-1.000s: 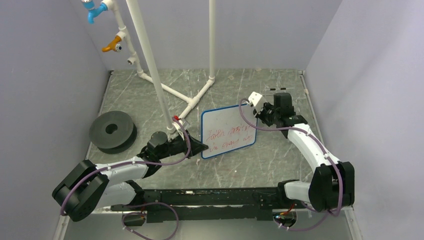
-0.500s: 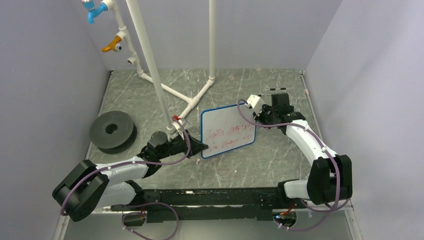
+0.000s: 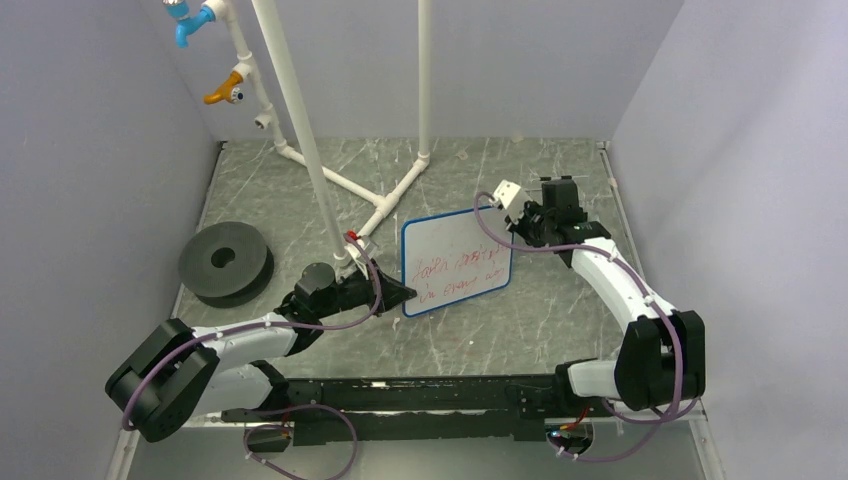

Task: Erase the whiteboard

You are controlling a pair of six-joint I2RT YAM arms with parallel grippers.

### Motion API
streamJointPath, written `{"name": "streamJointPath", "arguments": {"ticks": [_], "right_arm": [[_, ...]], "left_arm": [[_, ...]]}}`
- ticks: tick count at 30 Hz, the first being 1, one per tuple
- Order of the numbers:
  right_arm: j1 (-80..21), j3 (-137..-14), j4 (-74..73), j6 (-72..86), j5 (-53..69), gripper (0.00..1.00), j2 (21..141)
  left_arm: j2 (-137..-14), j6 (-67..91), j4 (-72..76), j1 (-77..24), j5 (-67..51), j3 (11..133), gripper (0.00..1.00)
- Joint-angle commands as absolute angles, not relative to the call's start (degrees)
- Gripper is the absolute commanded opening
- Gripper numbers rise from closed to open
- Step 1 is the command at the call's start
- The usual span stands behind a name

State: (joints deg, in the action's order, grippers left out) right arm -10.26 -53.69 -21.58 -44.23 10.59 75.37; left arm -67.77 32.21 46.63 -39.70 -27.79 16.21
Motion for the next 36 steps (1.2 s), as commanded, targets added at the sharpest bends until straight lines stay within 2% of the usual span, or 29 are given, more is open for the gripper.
{"name": "streamJointPath", "arguments": {"ticks": [1, 8, 14, 20, 23, 26, 29, 36], "right_arm": [[-12.9, -49.0, -25.9, -47.7, 16.3, 0.0, 72.8], [-15.4, -51.5, -22.9, -37.7, 21.3, 0.0, 70.9], [-11.2, -55.5, -17.1, -28.0, 15.6, 0.0, 71.7], [-9.2, -52.4, -15.5, -25.8, 11.8, 0.0, 73.3], [-9.2, -50.9, -17.0, -24.8, 14.3, 0.0, 73.4], [-10.0, -50.7, -20.1, -24.4, 22.0, 0.0, 73.9], [-13.4, -51.7, -22.5, -23.8, 27.7, 0.0, 73.8], [-22.6, -56.8, -19.4, -21.0, 32.5, 0.0, 72.9]], "left_arm": [[-67.9, 30.7, 54.4, -40.3, -33.8, 19.2, 0.0], [-69.7, 32.6, 57.5, -40.3, -34.3, 18.8, 0.0], [-67.8, 32.8, 56.6, -40.3, -32.9, 18.0, 0.0], [-67.1, 34.0, 58.0, -40.3, -31.0, 16.8, 0.0], [-67.5, 35.0, 59.7, -40.3, -30.1, 16.4, 0.0], [-67.9, 35.7, 60.7, -40.3, -29.3, 16.3, 0.0], [-68.3, 36.4, 61.4, -40.4, -28.6, 16.3, 0.0], [-68.5, 37.9, 61.4, -40.4, -27.0, 16.5, 0.0]]}}
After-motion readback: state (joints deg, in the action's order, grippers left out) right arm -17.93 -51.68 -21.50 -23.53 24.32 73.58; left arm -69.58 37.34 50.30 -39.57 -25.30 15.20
